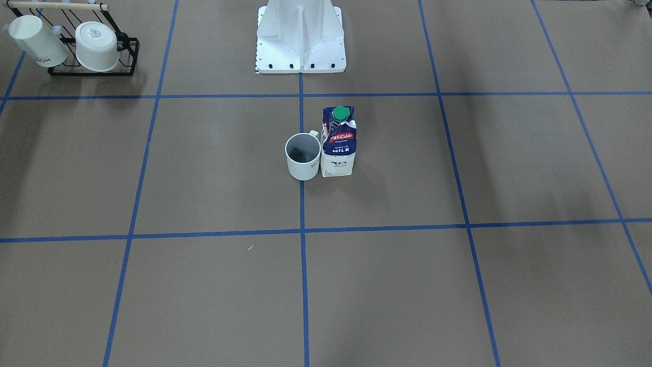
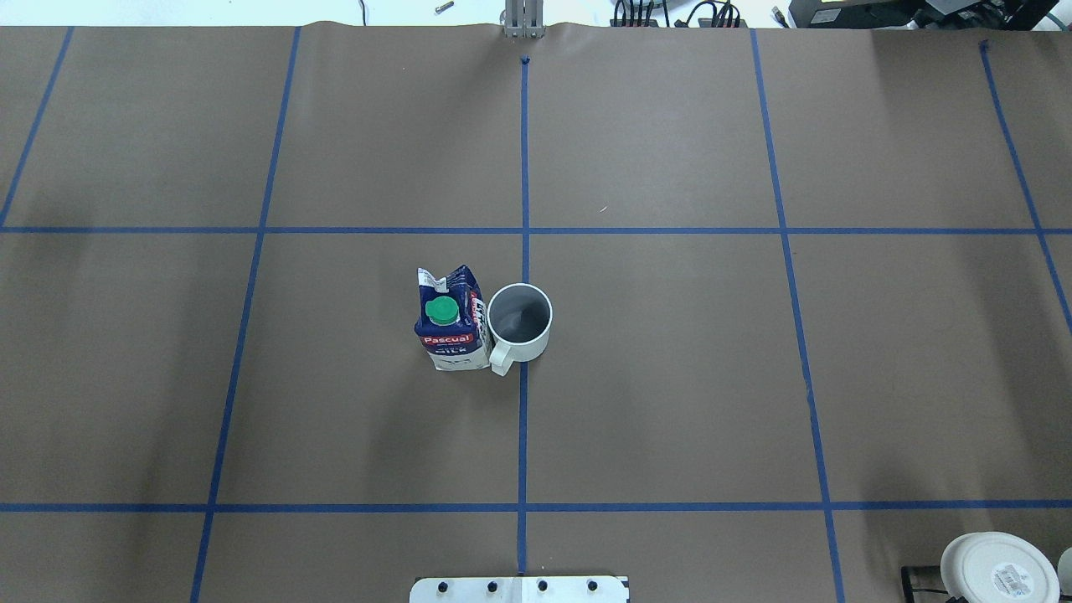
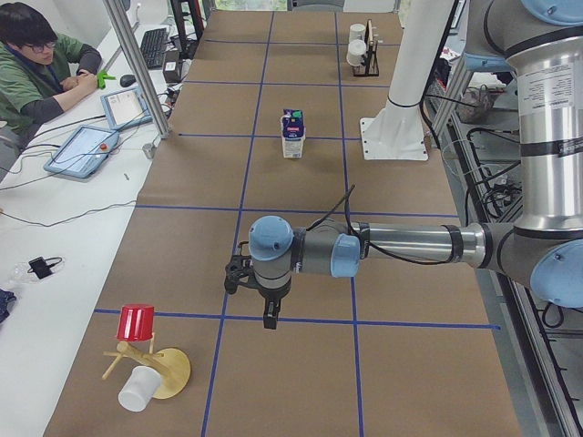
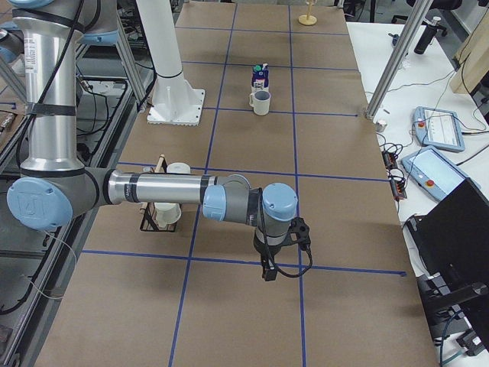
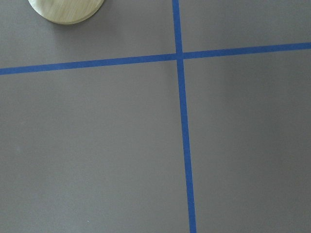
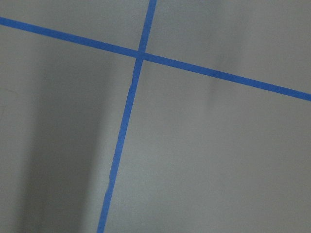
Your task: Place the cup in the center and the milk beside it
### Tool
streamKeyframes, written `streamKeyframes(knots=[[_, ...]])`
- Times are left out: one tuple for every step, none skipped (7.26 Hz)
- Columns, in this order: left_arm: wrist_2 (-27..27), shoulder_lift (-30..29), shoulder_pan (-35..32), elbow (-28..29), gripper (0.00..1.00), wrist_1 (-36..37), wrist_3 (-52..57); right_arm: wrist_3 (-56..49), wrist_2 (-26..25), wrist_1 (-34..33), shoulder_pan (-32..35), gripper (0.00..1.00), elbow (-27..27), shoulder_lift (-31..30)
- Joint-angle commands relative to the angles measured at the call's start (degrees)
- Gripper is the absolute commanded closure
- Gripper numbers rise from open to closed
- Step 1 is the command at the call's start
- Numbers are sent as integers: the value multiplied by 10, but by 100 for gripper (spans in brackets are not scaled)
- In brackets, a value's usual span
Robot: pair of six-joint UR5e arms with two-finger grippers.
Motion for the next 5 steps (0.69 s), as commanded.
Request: streamKeyframes(knots=[[0,0,0,0,1,-1,0,0,3,0,0,0,1,0],[0,1,0,-1,0,0,0,-1,13,0,0,0,0,0],[-1,1,0,-1,1,0,0,-1,19,0,0,0,0,0],[-1,1,0,-2,1,0,0,-1,20,0,0,0,0,-1],[-1,0,1,-2,1,0,0,0,19,0,0,0,0,1]])
